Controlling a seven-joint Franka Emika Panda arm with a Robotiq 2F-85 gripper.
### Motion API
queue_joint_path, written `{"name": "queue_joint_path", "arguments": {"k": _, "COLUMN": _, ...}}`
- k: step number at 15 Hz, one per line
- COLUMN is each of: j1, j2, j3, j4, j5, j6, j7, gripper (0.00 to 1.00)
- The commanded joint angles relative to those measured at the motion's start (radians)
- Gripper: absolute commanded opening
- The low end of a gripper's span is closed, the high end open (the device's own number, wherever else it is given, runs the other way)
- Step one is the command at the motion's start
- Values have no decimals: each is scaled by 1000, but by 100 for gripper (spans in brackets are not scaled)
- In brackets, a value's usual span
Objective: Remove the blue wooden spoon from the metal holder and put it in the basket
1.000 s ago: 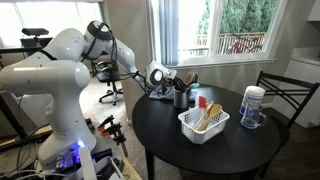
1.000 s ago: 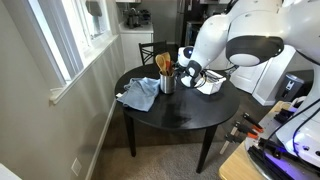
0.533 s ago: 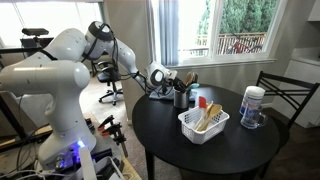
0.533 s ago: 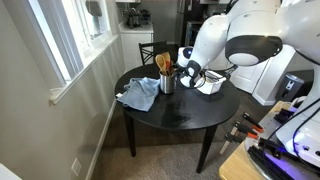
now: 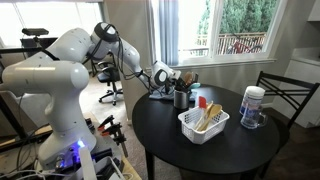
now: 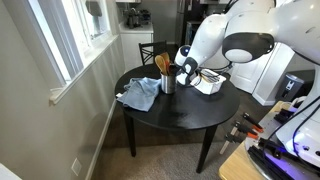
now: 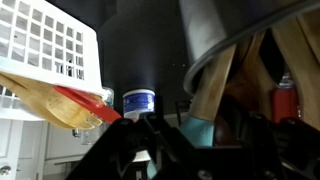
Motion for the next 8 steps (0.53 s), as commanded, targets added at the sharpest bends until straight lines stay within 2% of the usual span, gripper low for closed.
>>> {"name": "queue_joint_path", "arguments": {"k": 1, "j1": -37, "j2": -19, "j3": 35, "j4": 22, "j5": 3, "j6": -19, "j7": -56, "gripper": 34}}
{"name": "queue_joint_path", "arguments": {"k": 5, "j1": -31, "j2": -30, "j3": 34, "j4": 9, "j5": 7, "j6": -7, "j7": -68, "gripper": 8}}
{"name": "queue_joint_path", "arguments": {"k": 6, "j1": -29, "j2": -31, "j3": 31, "j4": 8, "j5": 9, "j6": -6, "j7": -69, "gripper": 6}}
{"name": "queue_joint_path", "arguments": {"k": 8, "j1": -18, "j2": -33, "j3": 20, "j4": 1, "j5": 12, "j6": -6, "j7": -66, "gripper": 10}}
